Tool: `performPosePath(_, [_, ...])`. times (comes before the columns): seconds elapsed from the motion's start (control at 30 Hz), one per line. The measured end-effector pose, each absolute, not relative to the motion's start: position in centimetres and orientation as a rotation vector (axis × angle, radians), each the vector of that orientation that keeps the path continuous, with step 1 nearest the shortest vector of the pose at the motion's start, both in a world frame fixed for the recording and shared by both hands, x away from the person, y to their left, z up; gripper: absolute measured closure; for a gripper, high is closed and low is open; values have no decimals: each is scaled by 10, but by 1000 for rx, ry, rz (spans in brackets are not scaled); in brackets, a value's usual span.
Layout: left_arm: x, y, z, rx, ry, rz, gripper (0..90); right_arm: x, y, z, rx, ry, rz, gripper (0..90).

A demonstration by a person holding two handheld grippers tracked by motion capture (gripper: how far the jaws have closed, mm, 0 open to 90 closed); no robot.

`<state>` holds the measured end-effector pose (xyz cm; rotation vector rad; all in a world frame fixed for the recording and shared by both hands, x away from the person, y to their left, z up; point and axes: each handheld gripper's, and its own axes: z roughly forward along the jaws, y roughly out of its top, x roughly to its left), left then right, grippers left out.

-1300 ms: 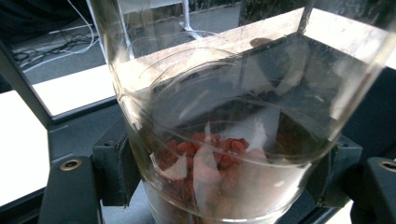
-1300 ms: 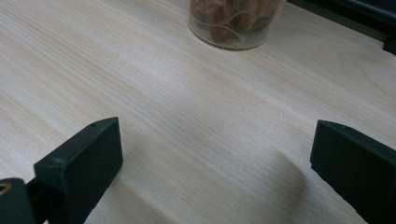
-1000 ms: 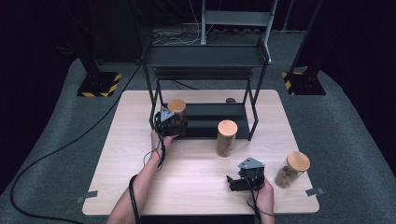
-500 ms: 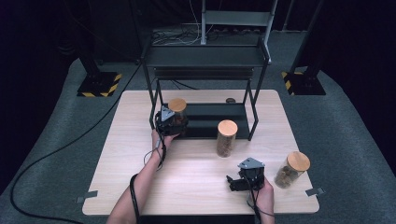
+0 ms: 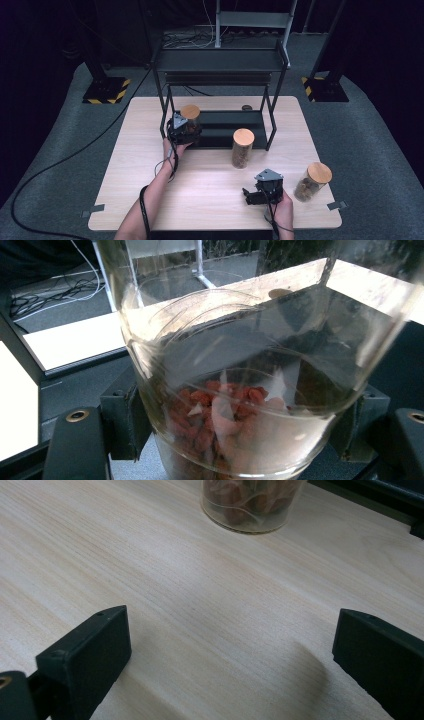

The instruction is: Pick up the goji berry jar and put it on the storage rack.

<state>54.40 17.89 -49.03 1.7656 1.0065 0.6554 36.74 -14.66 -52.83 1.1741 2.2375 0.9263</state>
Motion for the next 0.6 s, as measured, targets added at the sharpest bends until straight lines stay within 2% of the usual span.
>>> performPosePath(0.6, [544,179,-488,1786,1023,658,245,367,-147,-528,1174,2238,925,16])
